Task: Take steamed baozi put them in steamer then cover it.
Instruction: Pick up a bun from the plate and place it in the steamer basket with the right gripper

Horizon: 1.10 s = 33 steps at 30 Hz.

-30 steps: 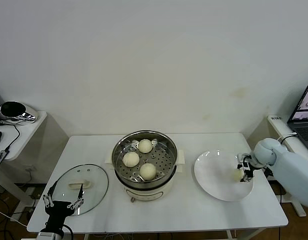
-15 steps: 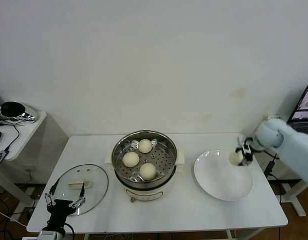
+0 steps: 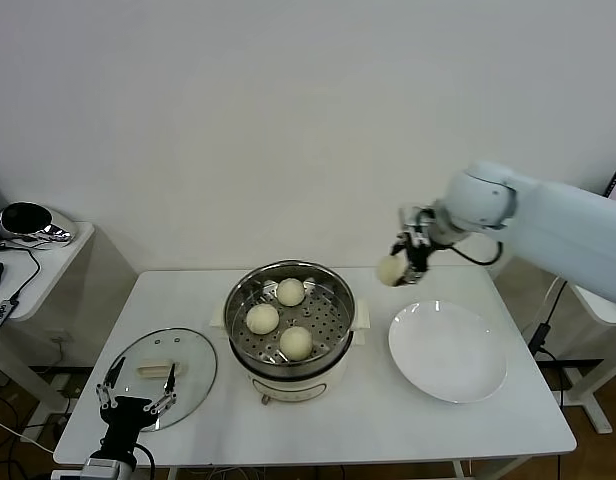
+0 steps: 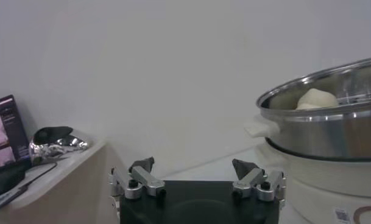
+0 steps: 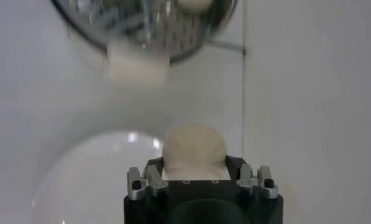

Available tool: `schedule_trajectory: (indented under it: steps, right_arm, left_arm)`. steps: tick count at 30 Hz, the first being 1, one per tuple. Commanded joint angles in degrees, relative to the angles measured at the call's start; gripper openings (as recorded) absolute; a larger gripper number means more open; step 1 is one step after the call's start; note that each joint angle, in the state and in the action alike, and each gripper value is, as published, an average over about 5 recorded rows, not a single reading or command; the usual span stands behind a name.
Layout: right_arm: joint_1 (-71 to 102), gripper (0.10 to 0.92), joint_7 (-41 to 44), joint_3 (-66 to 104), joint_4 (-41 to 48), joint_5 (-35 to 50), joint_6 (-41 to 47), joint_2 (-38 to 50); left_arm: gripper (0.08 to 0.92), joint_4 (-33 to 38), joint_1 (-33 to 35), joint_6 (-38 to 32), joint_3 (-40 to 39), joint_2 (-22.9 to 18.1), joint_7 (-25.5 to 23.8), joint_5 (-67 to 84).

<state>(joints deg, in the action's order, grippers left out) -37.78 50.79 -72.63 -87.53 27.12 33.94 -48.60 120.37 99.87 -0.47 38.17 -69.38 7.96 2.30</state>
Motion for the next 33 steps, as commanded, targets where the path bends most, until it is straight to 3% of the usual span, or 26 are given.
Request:
schedule_trajectory:
  steps: [1, 15, 29, 33]
  right_arm:
    - [-1.60, 0.636, -8.59, -6.55, 0.97, 13.68, 7.71, -14.87]
    - [6.65, 0.638, -8.39, -5.24, 9.72, 6.57, 7.66, -19.98]
    - [9.15, 0.643, -7.17, -4.60, 10.51, 2.99, 7.67, -18.15]
    - [8.84, 0.699, -7.04, -3.57, 9.54, 3.18, 7.63, -17.41]
  left_arm:
    - [0.823, 0.24, 0.11, -0.01, 0.04, -0.36, 0.03, -0.01]
    - [0.823, 1.59, 0.44, 0.16, 1.04, -1.28, 0.05, 0.41]
    - [0.823, 1.20, 0.40, 0.14, 1.51, -0.83, 0.09, 0.74]
    - [0.823, 1.08, 0.28, 0.17, 1.50, -0.75, 0.08, 0.72]
